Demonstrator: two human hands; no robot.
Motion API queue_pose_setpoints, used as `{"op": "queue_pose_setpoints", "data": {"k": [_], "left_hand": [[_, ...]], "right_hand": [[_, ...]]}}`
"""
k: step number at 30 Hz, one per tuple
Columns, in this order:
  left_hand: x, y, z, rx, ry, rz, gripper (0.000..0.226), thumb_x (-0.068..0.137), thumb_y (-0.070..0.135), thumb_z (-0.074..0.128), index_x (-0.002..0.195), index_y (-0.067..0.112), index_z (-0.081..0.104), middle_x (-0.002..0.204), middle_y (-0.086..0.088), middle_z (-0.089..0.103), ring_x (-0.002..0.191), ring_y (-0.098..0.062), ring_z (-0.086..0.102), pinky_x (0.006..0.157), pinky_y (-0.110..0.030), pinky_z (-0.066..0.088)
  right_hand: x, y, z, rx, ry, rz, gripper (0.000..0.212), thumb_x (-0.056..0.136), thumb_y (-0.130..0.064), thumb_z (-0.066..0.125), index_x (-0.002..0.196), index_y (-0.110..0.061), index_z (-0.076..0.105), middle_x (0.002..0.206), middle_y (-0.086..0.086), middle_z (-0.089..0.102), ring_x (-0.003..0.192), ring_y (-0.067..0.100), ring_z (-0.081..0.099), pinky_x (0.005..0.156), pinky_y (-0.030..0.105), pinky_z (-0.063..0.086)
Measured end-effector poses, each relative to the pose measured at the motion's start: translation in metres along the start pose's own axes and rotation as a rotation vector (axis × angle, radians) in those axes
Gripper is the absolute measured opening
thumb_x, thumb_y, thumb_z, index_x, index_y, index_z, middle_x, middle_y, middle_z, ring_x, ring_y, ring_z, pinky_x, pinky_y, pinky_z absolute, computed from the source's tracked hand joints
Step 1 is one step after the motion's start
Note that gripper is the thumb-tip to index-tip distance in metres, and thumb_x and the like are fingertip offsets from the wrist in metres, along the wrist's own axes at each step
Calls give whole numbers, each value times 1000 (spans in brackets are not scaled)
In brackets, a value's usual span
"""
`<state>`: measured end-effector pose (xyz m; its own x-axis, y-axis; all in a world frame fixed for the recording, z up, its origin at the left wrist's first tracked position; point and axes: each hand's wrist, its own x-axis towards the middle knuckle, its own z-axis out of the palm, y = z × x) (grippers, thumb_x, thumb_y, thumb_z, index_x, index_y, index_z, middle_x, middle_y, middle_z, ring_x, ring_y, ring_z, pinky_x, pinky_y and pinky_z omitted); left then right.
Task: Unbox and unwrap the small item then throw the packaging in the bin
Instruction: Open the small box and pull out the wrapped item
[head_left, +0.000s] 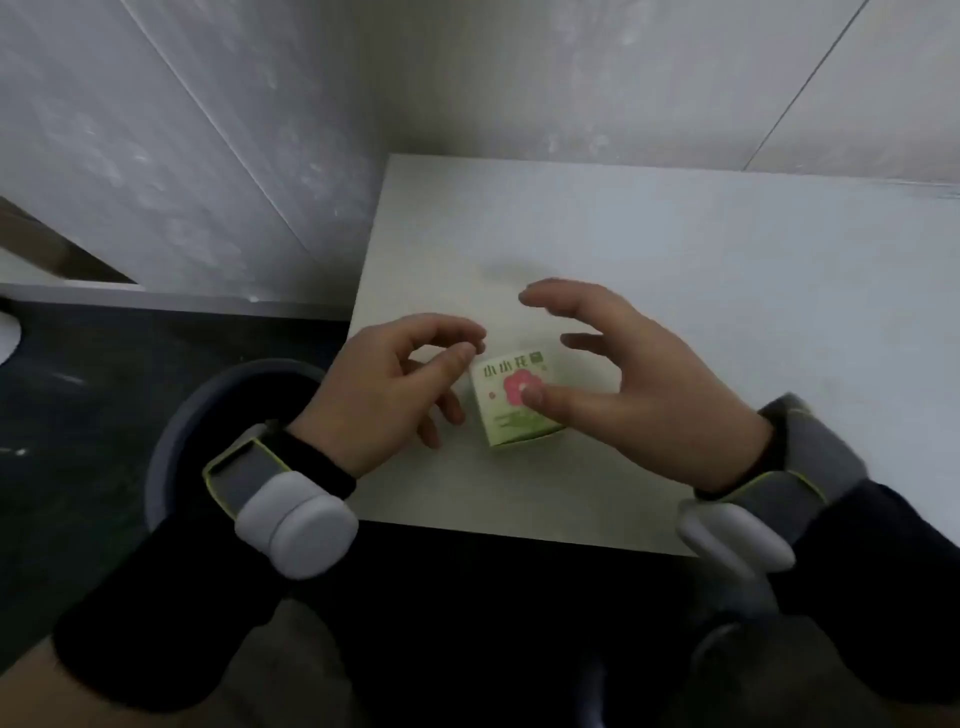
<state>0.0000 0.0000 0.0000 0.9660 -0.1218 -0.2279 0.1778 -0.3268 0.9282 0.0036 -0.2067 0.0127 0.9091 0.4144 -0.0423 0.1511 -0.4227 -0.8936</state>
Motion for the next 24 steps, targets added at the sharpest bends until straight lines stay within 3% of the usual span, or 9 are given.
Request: {"op": "queue_pose_setpoints", "data": {"k": [3,8,12,16,20,24], "left_hand": [[-4,-7,2,-3,-10,49,18,90,14,56,103,11,67,95,0,69,59,-19,67,43,-31,52],[-18,-16,8,-53,-5,96,15,91,14,56,100,18,67,89,0,71,66,-17,69,49,-31,56],[-23,-19,11,-43,12,96,17,91,15,56,104,18,66,93,-3,71,70,-16,69,54,-31,57],[-50,-17,10,-59,38,127,25,89,15,58,114,13,62,99,-6,69,73,-12,66,54,-27,58],[-64,-15,2,-110,-4,120,35,83,18,67,116,20,57,110,-1,68,84,-13,67,58,-29,58],[-74,-13,-3,-73,-53,156,52,72,13,77,118,24,55,114,6,67,83,-10,67,61,-28,56]], "right_hand": [[-8,5,1,-4,-45,1,64,70,-34,71,129,-37,45,134,-15,48,128,1,43,105,22,40],[-18,11,4,-7,-76,3,59,71,-17,77,123,-32,53,119,-5,64,113,6,59,101,27,48],[-17,8,6,-60,-47,19,53,69,-18,79,116,-31,58,114,-1,66,107,6,61,90,25,54],[-34,-8,16,-122,4,-2,50,68,-24,80,115,-25,62,109,-3,68,108,11,61,86,34,57],[-40,-21,21,-150,36,-4,48,66,-31,80,110,-27,63,106,-6,69,105,13,63,89,40,55],[-45,-29,28,-179,66,-20,47,66,-34,79,109,-26,63,104,-9,70,101,10,65,91,39,52]]}}
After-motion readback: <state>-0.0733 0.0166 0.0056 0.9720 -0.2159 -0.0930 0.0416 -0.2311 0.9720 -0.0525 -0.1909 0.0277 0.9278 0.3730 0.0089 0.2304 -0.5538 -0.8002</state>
